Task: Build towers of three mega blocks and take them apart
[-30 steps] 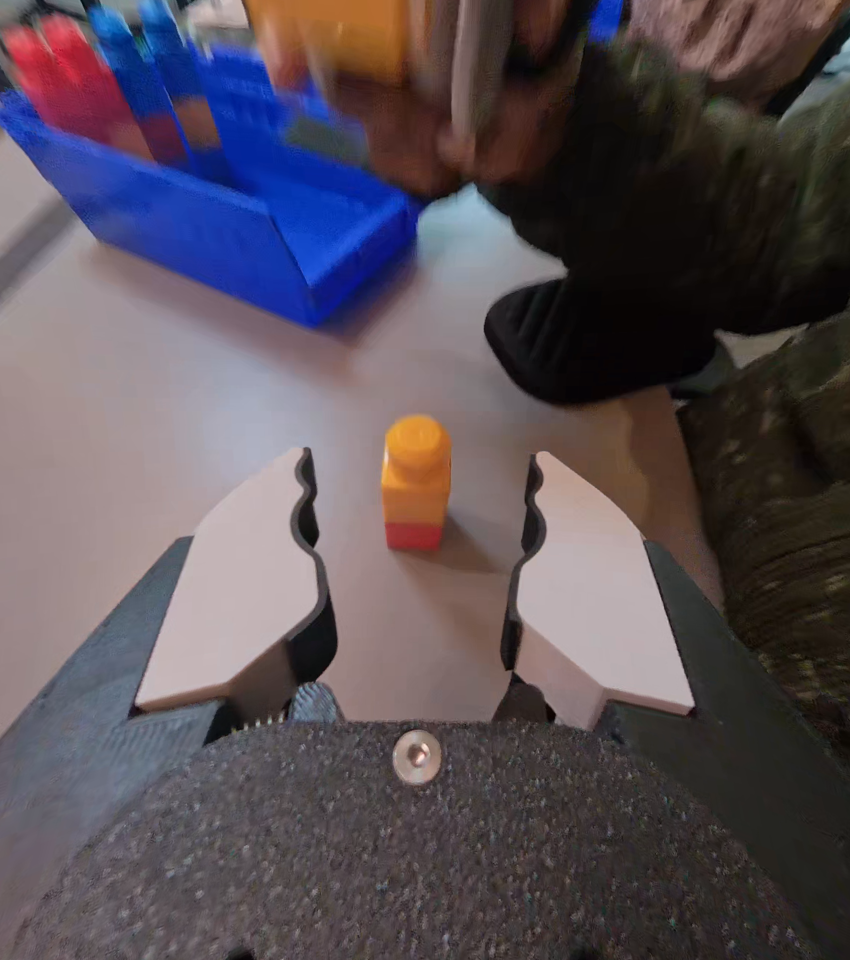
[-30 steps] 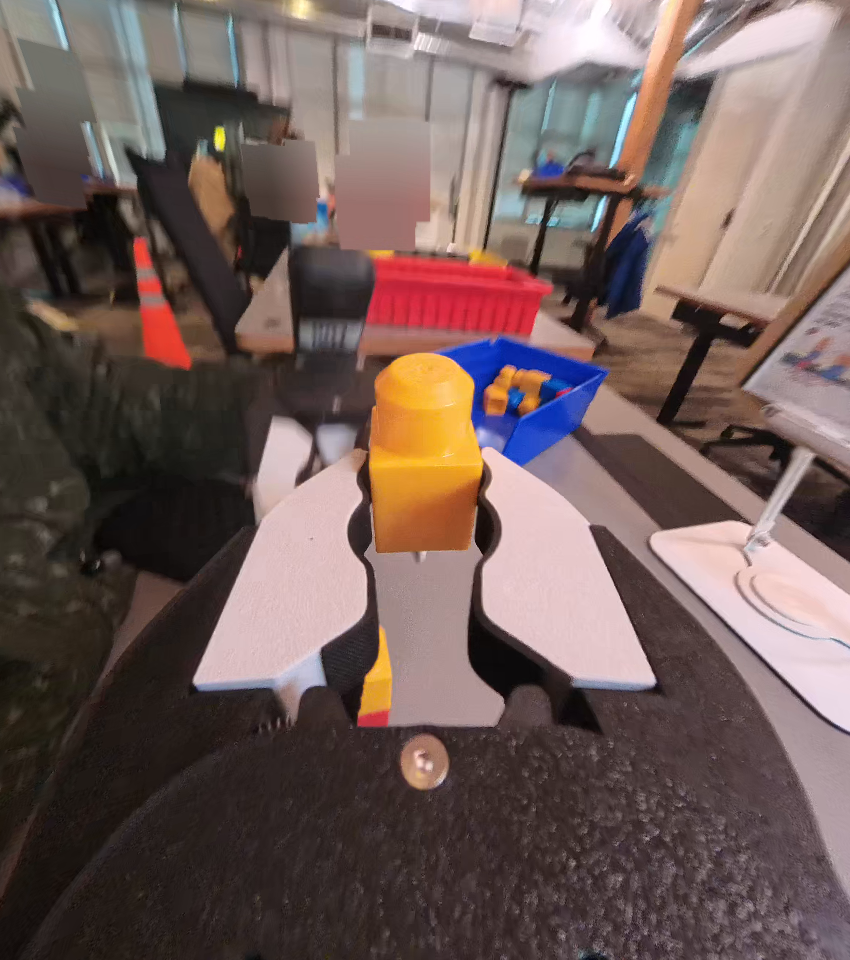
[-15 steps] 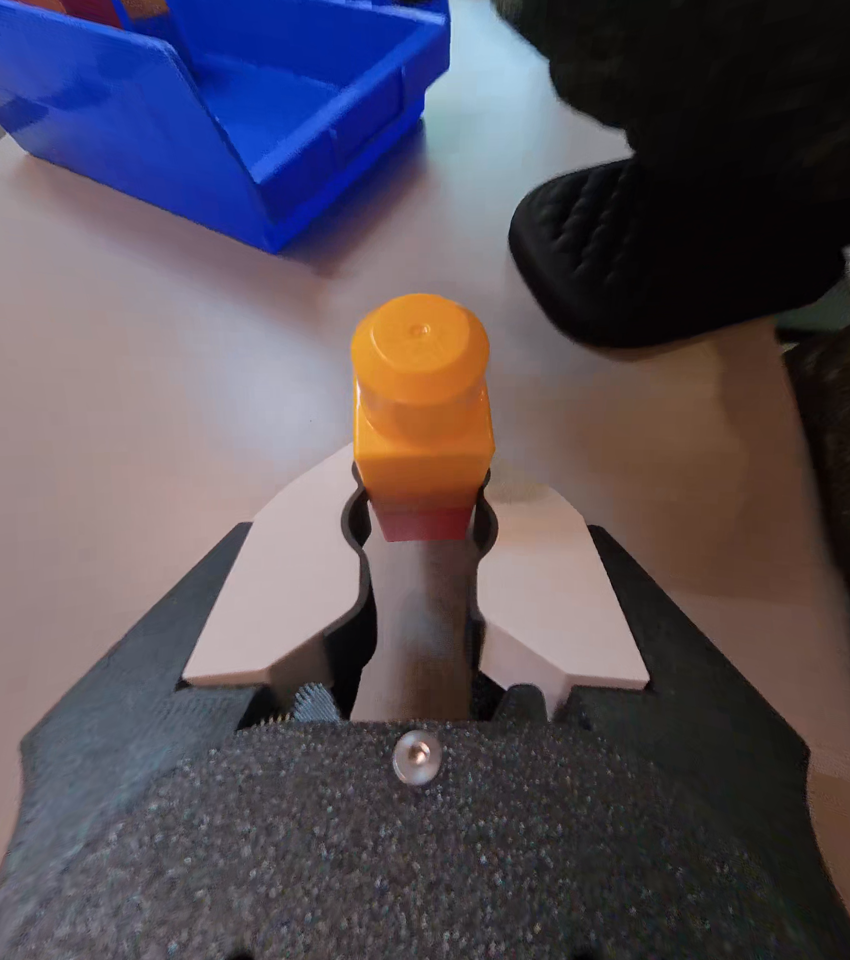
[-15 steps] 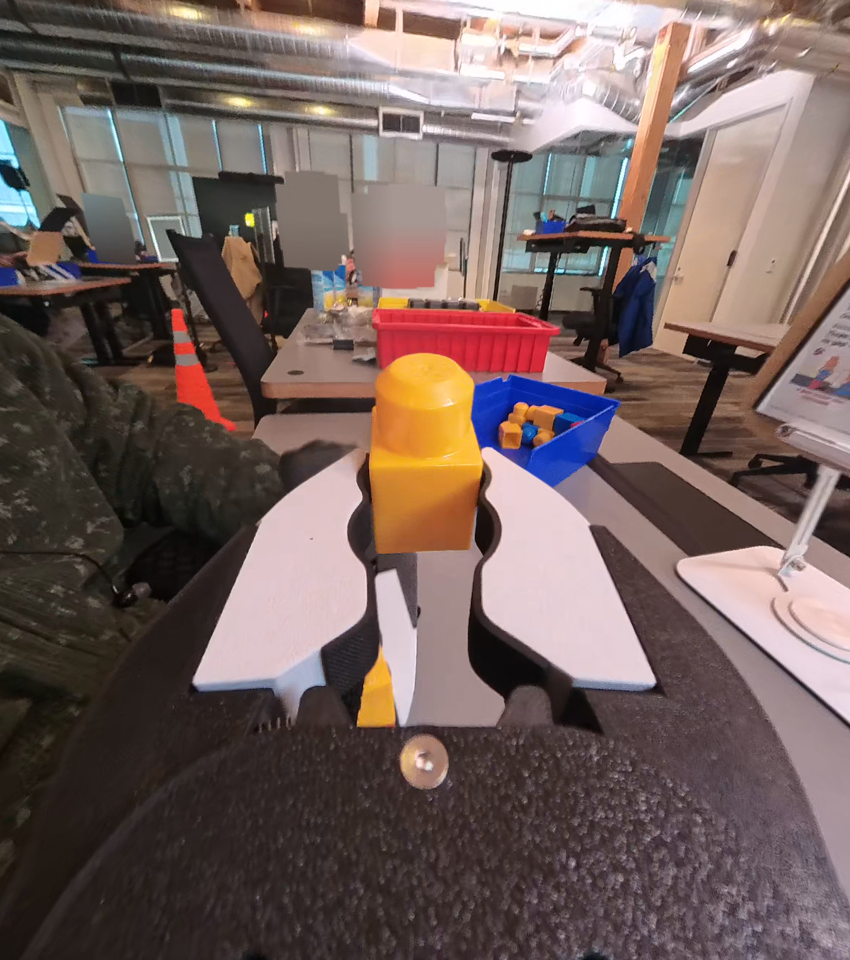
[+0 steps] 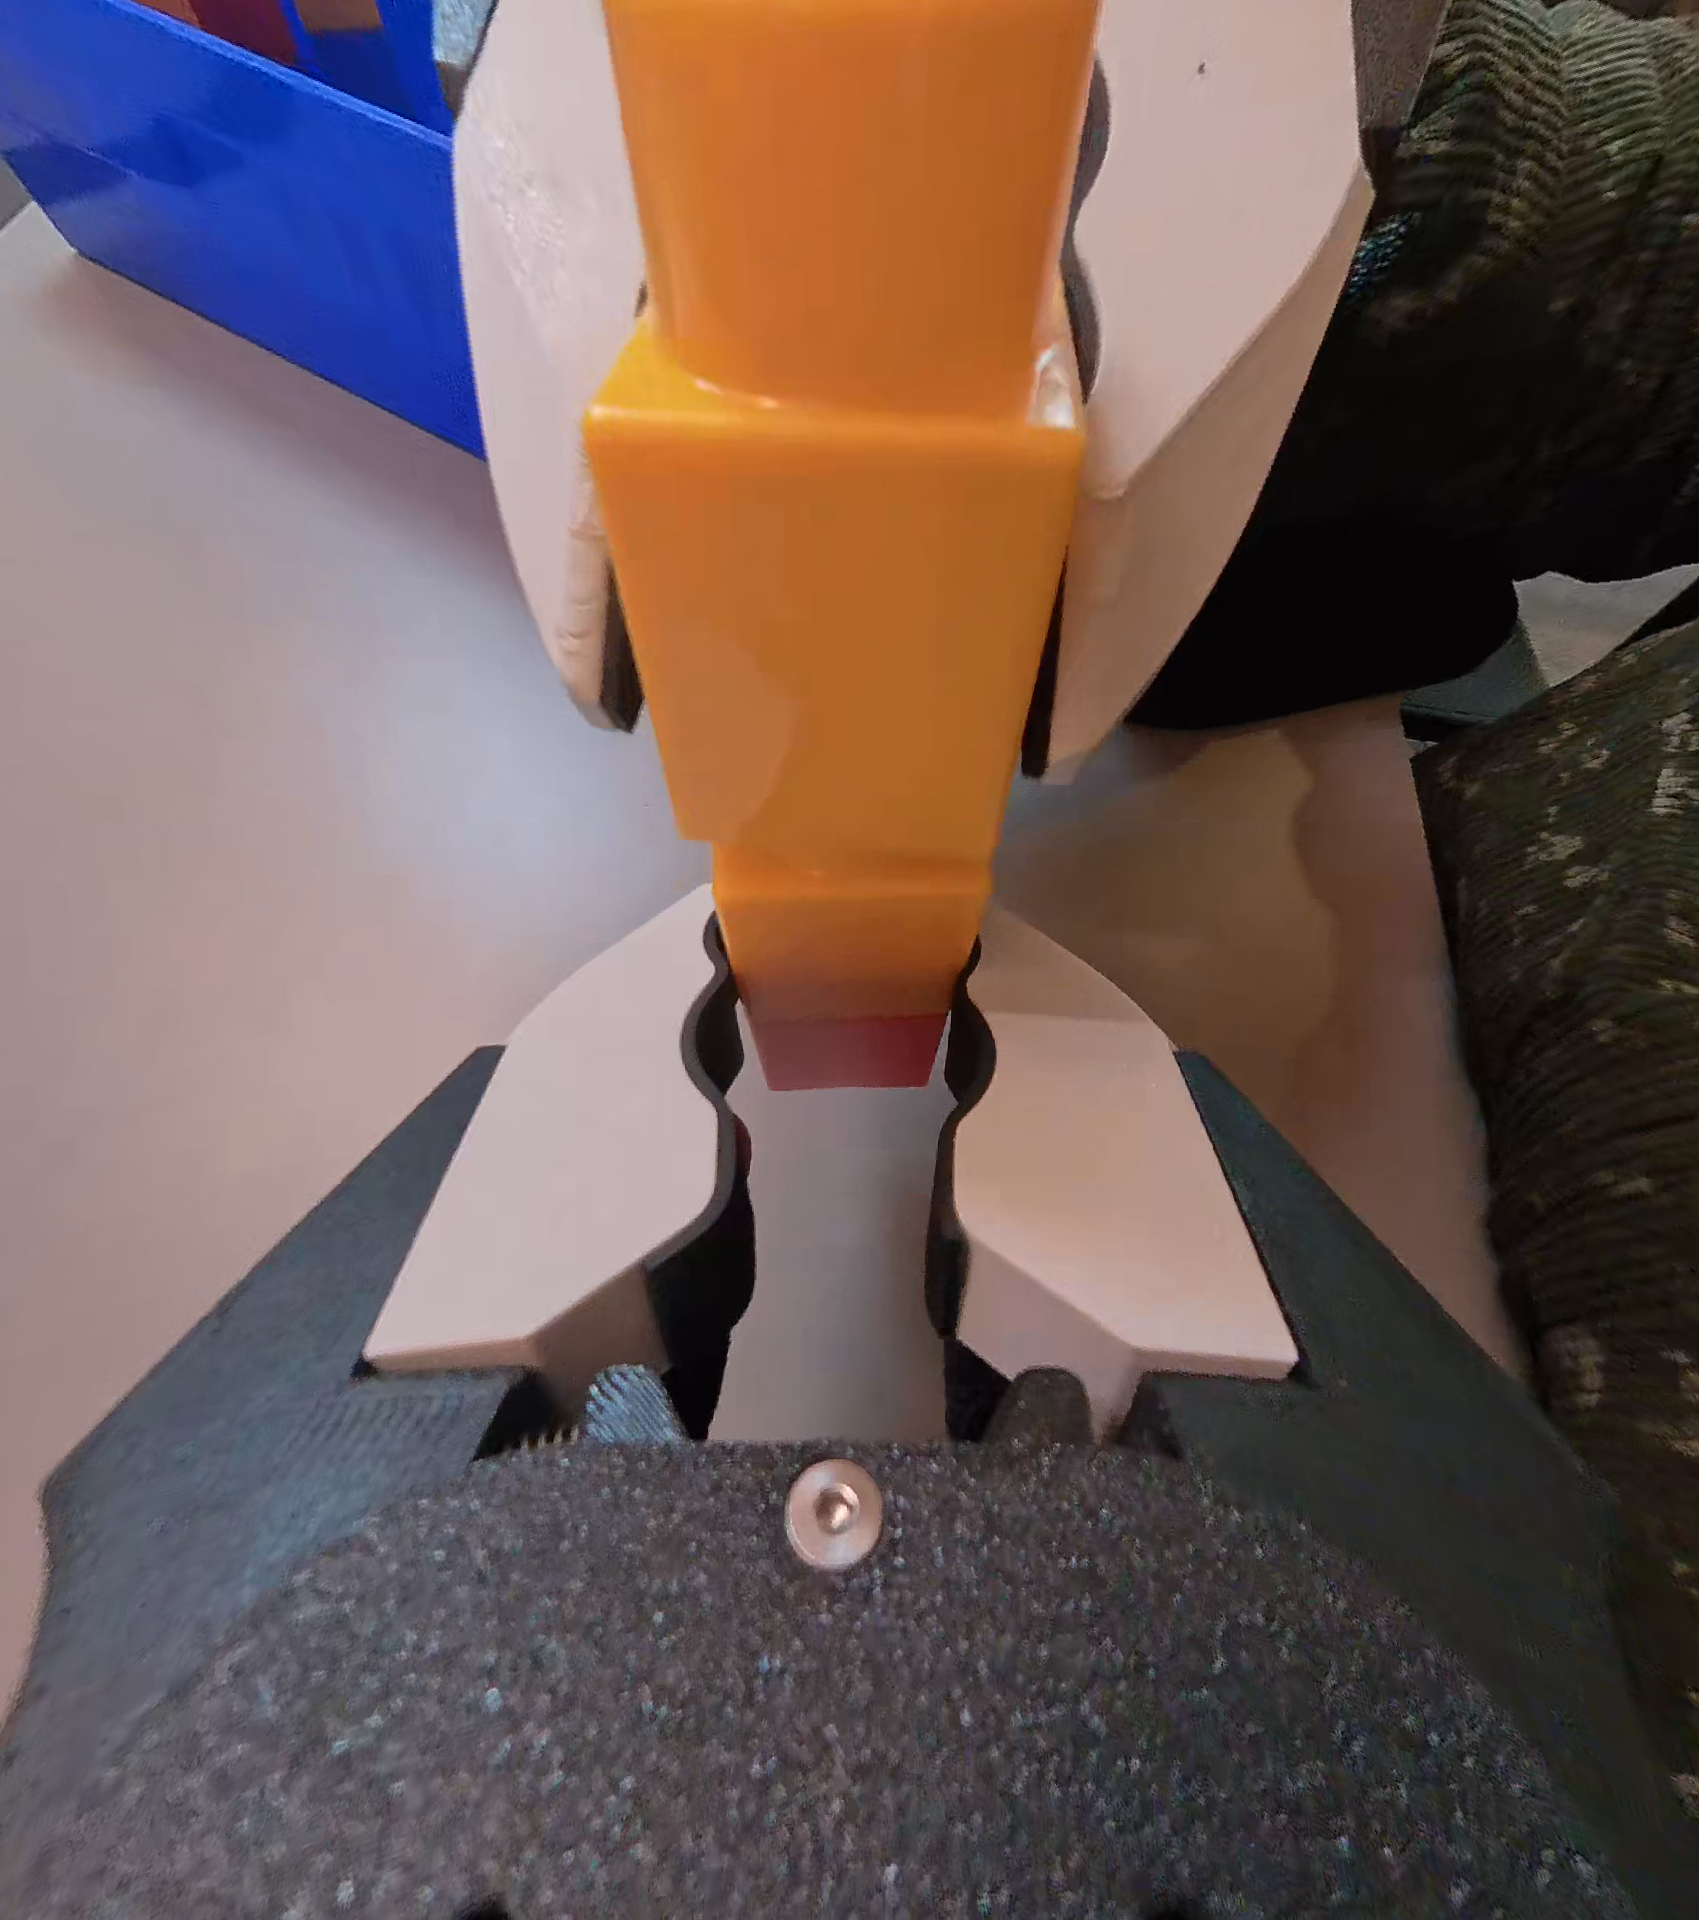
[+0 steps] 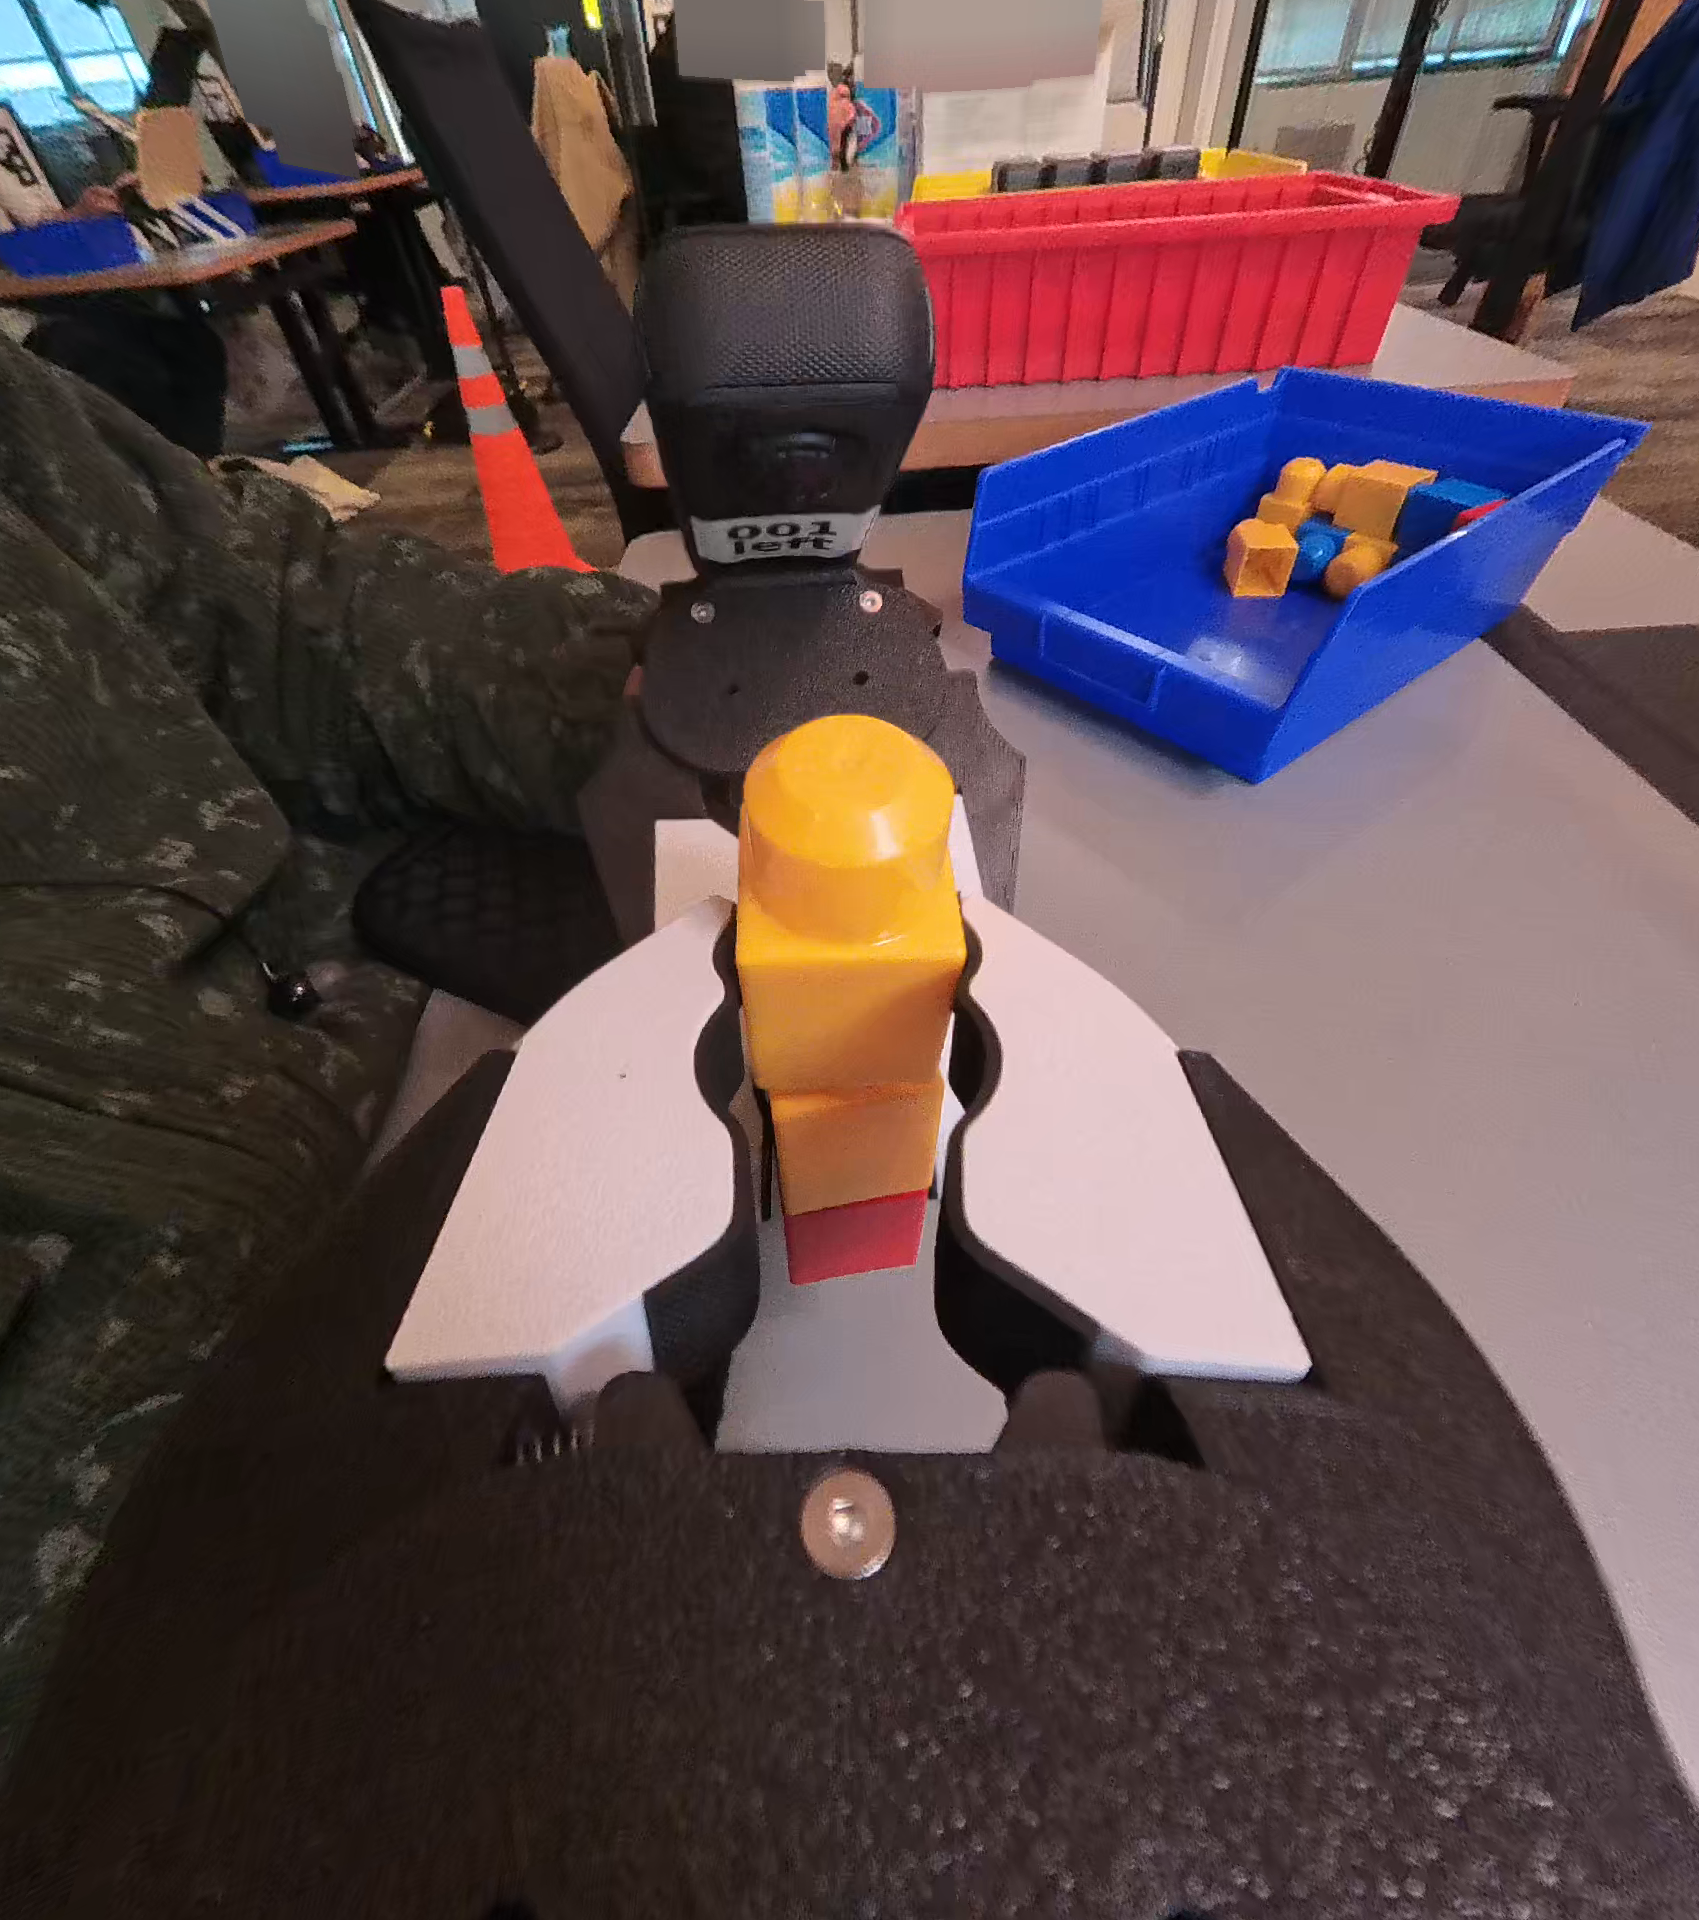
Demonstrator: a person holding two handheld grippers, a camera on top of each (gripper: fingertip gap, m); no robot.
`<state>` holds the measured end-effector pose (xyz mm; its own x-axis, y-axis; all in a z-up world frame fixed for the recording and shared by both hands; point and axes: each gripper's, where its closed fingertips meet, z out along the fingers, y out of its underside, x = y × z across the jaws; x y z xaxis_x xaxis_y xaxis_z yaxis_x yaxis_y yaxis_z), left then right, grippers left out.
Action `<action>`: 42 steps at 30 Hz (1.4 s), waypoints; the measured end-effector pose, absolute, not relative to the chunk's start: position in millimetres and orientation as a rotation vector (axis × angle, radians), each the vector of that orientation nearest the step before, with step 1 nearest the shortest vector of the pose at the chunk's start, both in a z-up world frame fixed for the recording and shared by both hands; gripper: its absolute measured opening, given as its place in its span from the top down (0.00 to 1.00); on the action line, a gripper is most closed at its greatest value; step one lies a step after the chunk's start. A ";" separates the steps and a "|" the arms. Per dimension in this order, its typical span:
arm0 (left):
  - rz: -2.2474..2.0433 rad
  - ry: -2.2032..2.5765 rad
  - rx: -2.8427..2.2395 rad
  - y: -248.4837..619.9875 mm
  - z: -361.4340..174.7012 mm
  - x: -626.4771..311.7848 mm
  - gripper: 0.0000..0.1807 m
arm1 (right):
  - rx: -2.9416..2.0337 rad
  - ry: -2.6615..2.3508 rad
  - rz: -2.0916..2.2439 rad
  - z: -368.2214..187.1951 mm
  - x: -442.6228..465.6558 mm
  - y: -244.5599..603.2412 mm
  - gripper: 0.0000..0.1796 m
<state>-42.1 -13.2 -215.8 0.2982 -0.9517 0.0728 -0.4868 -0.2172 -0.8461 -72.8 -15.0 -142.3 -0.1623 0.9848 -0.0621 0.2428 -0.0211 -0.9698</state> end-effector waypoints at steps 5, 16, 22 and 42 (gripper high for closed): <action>-0.867 1.356 -1.821 -25.4 -218.8 -44.5 0.80 | -1.356 -1.551 1.291 -148.8 -73.9 -24.1 0.79; -0.872 1.435 -1.867 -35.7 -228.2 -48.5 0.80 | -1.449 -1.691 1.146 -168.0 -73.2 -32.4 0.79; -0.910 1.404 -1.824 -36.2 -217.9 -46.9 0.80 | -1.414 -1.647 1.158 -157.8 -75.8 -33.7 0.79; -0.683 1.167 -1.690 5.0 -187.0 -65.4 0.75 | -1.360 -1.624 0.884 -93.3 -25.0 5.8 0.84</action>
